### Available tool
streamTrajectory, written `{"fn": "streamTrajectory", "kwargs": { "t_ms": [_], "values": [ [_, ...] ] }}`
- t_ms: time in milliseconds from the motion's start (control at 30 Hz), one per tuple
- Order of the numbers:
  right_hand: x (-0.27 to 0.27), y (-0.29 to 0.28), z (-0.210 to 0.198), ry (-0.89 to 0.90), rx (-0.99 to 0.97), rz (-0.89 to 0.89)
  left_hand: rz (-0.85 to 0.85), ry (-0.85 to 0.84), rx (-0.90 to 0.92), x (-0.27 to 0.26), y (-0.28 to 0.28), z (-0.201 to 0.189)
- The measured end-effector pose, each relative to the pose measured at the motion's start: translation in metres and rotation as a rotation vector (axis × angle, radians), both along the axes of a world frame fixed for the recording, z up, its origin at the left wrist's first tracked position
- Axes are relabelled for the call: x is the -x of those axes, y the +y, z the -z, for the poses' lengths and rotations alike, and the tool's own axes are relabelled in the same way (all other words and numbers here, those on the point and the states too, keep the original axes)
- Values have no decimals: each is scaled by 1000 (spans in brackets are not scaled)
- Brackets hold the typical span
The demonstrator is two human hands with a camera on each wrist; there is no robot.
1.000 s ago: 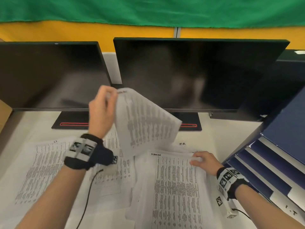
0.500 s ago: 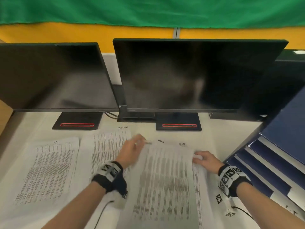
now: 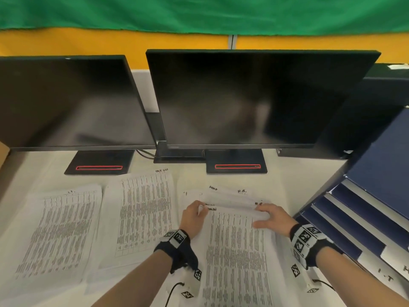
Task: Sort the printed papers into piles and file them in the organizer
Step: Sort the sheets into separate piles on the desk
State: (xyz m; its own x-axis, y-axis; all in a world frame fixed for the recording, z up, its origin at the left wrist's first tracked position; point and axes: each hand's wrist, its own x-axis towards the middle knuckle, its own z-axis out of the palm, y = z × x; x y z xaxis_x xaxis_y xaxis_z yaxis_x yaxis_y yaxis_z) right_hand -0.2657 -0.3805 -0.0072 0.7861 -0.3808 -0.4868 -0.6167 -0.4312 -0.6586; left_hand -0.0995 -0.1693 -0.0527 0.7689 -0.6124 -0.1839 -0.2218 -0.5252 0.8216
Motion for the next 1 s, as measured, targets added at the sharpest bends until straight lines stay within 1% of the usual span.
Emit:
{"fn": "streamTrajectory", "kwargs": {
  "t_ms": [67,133,167,233,267,333,467,600,700,800,900,1000],
  "values": [
    [3,2,2,10,64,6,-2,49,-15,-1,-1,-2],
    [5,6,0,-4,87,-6,-73,121,55,-6,-2,-7],
    [6,9,-3,-6,107,-22,-128,111,89,-11,-3,-7],
    [9,13,-6,-26,182,-87,-191,-23,87,-24,-6,-10],
    [11,15,-6,-44,219,-114,-183,-79,60,-31,-8,-11],
    [15,18,-5,-61,246,-148,-79,-114,-2,-43,-14,-14],
    [19,20,1,-91,264,-160,217,-126,-151,-51,-26,-19],
    [18,21,0,-95,241,-149,349,-193,-296,-52,-34,-21],
    [18,21,0,-89,258,-163,397,-276,-326,-53,-35,-24],
    [19,22,3,-106,287,-186,375,-384,-256,-53,-35,-26],
    [21,23,5,-134,308,-187,359,-496,-232,-51,-37,-30],
    [23,23,6,-151,301,-164,428,-572,-255,-48,-39,-33]
  ]
}}
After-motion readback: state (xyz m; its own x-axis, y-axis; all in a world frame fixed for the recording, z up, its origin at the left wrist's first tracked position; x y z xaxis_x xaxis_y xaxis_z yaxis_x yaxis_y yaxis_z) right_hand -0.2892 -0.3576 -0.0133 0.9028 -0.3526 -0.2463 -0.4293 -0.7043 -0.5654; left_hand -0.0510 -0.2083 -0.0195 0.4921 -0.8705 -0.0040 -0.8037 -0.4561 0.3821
